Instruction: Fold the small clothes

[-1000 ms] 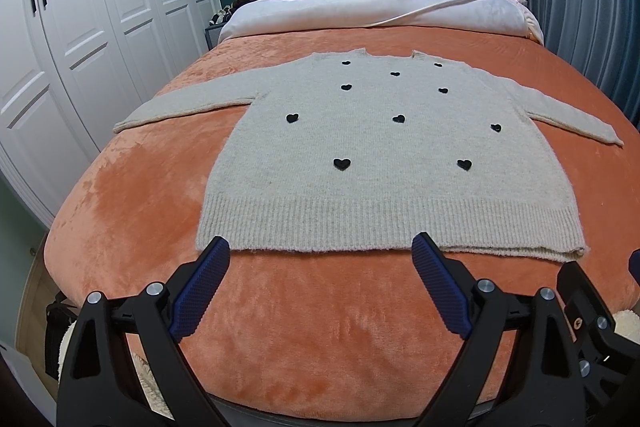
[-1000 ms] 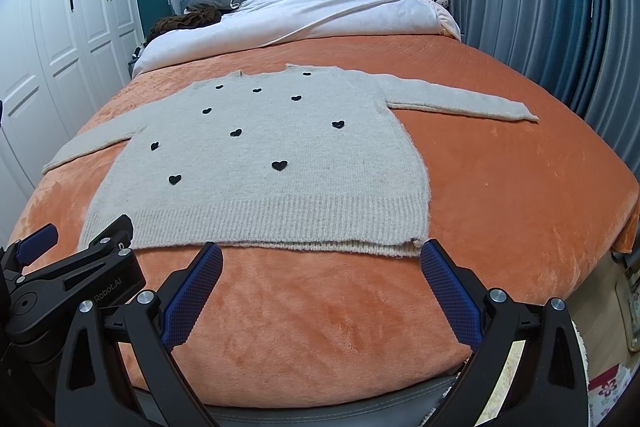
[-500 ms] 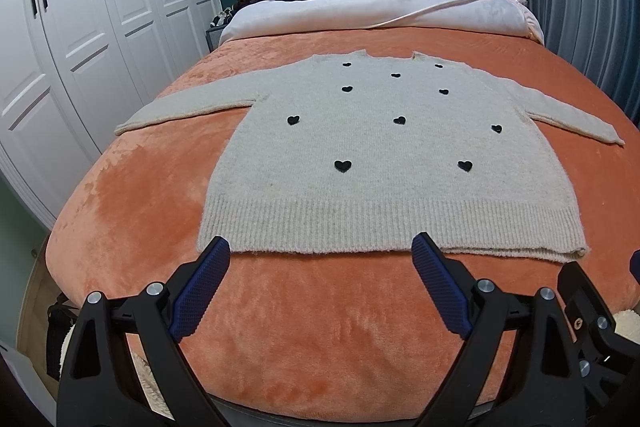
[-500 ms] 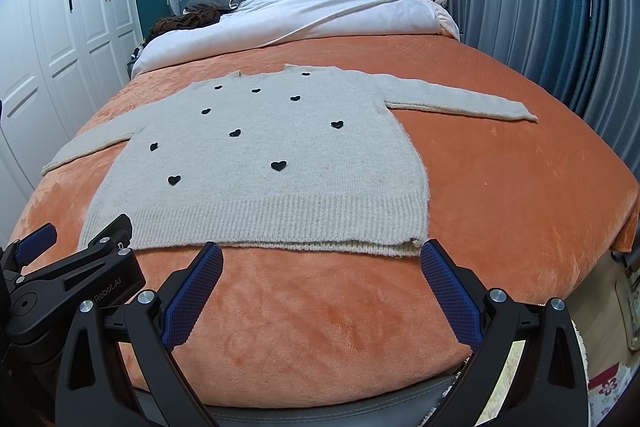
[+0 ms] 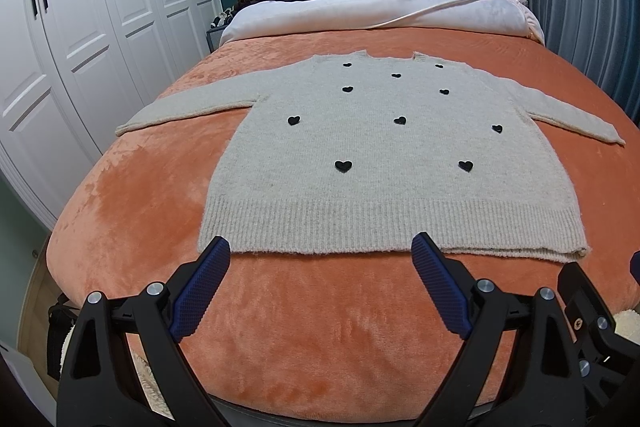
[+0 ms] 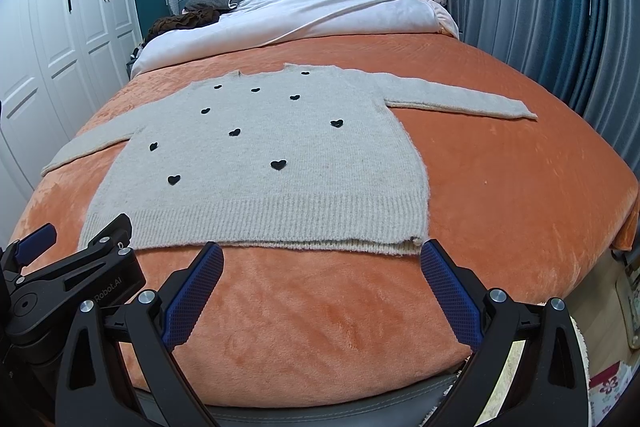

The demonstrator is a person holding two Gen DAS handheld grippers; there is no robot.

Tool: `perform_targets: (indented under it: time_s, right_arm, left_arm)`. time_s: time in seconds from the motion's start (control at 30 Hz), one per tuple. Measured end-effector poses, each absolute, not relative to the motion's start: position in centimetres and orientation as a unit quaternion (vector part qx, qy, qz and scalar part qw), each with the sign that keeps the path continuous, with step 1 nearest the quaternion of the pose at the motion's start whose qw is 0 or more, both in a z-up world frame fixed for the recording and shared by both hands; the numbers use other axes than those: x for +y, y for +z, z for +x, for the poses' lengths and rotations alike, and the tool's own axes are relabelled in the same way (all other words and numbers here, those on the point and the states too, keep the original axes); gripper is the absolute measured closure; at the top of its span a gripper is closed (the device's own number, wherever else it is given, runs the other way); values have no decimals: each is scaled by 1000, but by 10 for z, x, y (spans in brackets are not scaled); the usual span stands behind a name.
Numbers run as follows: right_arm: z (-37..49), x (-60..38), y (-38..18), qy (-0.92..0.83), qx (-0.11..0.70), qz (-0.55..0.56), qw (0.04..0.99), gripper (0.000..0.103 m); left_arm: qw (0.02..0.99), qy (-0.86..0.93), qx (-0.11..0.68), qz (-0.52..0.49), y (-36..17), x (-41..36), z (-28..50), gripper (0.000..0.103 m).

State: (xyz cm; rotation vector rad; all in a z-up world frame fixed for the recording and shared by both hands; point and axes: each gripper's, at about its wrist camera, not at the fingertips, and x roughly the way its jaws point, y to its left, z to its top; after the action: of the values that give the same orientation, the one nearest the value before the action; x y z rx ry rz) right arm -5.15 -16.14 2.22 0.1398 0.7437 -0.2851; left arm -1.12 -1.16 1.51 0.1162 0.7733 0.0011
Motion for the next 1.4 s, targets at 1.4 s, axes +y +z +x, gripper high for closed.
perform_targets:
  time_s: [1.4]
  right_arm:
    - [89, -465, -2, -238, 340, 242, 877, 5]
  left_arm:
    - [897, 3, 436, -76, 3, 44, 79, 6]
